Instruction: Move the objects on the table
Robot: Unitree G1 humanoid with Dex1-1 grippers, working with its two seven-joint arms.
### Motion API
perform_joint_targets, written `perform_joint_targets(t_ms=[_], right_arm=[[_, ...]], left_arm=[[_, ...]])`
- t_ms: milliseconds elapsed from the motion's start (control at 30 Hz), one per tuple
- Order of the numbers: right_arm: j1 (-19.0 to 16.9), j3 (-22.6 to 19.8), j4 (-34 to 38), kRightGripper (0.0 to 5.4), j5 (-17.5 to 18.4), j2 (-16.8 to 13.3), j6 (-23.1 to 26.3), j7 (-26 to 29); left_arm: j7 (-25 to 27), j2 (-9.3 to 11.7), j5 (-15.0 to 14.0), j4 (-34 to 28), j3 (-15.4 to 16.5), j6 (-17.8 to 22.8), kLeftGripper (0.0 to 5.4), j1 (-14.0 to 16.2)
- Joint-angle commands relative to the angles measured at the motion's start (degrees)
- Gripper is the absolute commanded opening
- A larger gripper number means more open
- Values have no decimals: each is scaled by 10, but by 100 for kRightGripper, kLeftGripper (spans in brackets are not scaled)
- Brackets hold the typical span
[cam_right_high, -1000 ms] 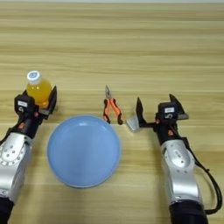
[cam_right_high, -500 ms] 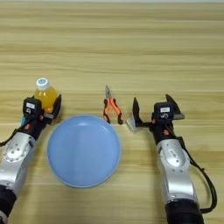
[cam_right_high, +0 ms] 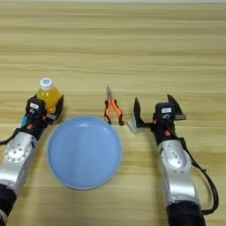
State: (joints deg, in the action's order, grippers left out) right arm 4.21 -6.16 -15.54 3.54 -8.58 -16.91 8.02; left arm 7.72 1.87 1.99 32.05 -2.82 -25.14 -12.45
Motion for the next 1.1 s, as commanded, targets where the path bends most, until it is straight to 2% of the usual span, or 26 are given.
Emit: perform_joint_targets(t_ms=[33, 467, 667, 900, 1100], right_arm=[[-1, 2, 8, 540, -1, -1, 5, 0], [-2, 2, 8, 540, -2, -1, 5, 0], [-4, 1, 12, 540, 0, -2, 5, 0], [-10, -1, 24, 540, 2, -4, 11, 2], [-16, 0, 35, 540, 1, -2, 15, 1]], left_arm=[[-5, 4, 8, 6, -2, 4, 420, -7], [-8, 5, 9, 1, -1, 3, 538, -3], [-19, 8, 12, -10, 3, 7, 539, 4], [-23, 11, 5, -63, 4, 18, 539, 37], [-23, 10, 5, -88, 0, 31, 539, 50]])
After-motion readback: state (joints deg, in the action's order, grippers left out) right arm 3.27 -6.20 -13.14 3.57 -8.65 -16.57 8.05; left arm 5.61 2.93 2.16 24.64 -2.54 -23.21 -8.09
